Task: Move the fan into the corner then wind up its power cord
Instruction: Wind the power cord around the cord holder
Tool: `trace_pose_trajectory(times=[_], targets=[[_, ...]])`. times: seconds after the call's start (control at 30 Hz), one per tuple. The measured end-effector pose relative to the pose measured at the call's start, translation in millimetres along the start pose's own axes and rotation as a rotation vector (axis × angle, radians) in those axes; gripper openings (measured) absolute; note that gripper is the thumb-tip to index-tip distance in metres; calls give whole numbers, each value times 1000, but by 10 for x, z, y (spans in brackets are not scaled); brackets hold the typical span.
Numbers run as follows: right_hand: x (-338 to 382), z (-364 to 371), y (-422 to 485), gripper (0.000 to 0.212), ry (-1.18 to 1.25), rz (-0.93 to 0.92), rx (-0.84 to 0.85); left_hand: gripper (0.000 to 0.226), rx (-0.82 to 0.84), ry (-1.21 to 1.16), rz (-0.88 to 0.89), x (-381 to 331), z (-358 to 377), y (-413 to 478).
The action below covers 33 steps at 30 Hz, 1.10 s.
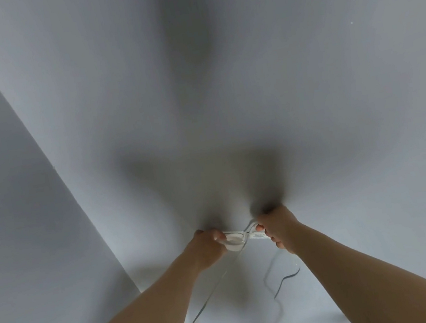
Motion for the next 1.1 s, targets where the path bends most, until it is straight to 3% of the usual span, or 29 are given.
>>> trace_pose_trajectory(times=[0.1, 0.23, 0.4, 0.57, 0.77, 0.93, 1.1], targets=[[-65, -2, 60, 14, -59, -13, -48, 35, 8, 10, 6, -11, 23, -30], [-114, 28, 111, 11, -99, 100, 34, 38, 45, 29, 13, -7, 66, -46], [-195, 92, 161, 26, -12, 231, 18, 49, 72, 42, 31, 5, 133, -38], [-248, 152, 163, 35, 144, 203, 62, 53, 93, 21, 61, 11, 194, -46], [-204, 128, 56, 23, 193, 115, 124, 55, 96, 25, 69, 3, 191, -52], [-127, 139, 3, 17, 255, 111, 193, 45, 13, -41, 56, 38, 120, -49], [-18, 193, 12, 9, 272, 170, 183, 31, -177, -47, 39, 64, -102, -128]])
Point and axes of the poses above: each hand's wrist, its own y-axis towards the middle knuckle, its own z-axis out of the palm, x = y × z, the point moved 3 cm from there along y, towards the middle knuckle, and after that the axes turned 3 degrees about z, right-handed, at the moved point
